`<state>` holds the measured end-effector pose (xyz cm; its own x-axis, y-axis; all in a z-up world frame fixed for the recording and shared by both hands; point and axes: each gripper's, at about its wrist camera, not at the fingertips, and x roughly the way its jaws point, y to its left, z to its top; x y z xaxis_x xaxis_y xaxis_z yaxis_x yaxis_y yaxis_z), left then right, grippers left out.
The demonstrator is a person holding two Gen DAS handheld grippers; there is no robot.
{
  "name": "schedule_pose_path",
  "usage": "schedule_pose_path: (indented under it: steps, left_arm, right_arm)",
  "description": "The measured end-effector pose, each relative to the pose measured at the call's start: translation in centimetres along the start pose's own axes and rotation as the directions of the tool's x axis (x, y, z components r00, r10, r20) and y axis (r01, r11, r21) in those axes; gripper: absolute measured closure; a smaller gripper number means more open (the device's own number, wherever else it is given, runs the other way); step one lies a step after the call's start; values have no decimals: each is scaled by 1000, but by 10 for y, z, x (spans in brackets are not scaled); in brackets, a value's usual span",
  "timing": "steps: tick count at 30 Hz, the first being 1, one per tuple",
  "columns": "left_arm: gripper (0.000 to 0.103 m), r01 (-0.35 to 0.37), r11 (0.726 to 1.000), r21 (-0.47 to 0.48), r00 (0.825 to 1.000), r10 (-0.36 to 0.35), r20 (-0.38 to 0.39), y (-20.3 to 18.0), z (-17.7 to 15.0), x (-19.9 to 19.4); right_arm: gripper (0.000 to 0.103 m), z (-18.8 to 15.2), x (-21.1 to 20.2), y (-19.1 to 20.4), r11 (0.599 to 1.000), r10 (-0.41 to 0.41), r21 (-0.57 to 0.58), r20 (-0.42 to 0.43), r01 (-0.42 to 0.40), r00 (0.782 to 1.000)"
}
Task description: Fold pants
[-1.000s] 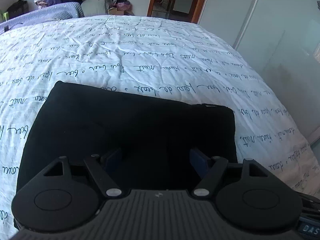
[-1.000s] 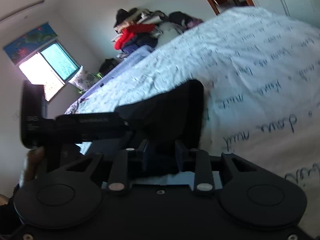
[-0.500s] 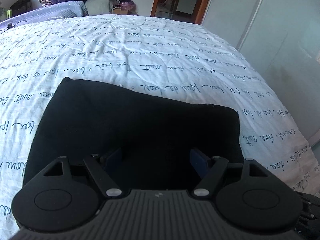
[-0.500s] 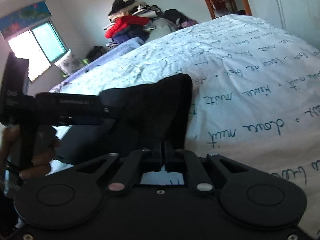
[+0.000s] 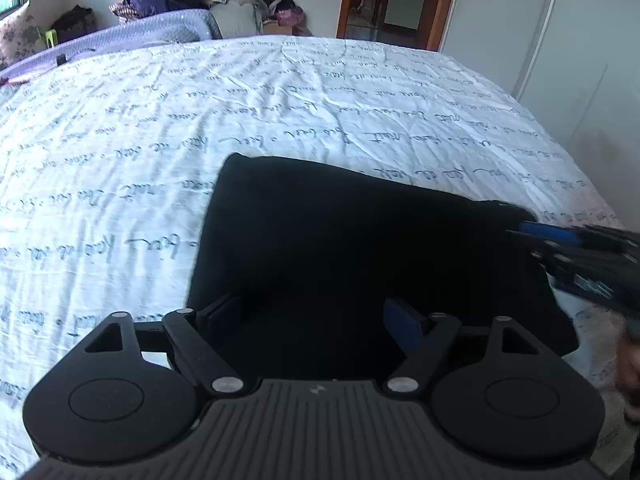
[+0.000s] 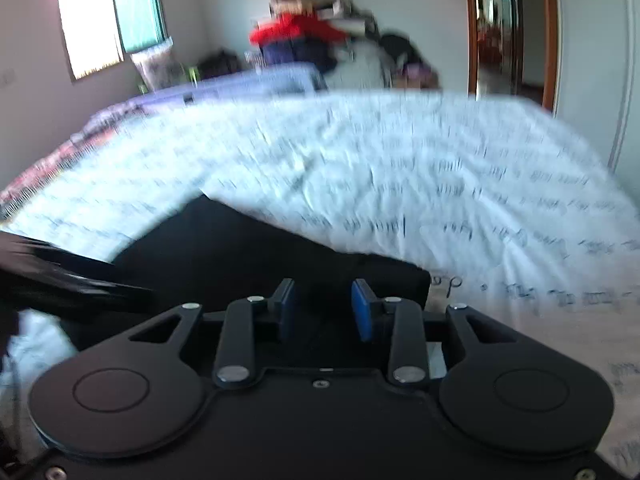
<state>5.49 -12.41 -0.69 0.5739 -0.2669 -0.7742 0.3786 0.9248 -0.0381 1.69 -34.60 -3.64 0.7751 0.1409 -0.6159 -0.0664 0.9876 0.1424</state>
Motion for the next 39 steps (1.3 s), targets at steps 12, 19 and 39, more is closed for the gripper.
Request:
schedule_pose_path:
  steps: [12, 19, 39]
  left_arm:
    - [14, 20, 1000, 18, 1000, -20, -2, 3, -3, 11]
    - [12, -10, 998, 65, 1000, 10, -5, -2, -5, 17]
    - [11, -14, 1000, -1, 998, 14, -54, 73, -24, 3]
  right_arm:
    - [72, 10, -7, 13, 998, 1, -58, -1, -1, 1000]
    - [69, 12, 17, 17, 994, -77, -84, -46, 73, 996]
    - [61, 106, 149, 144, 939, 178, -253, -219, -232, 959]
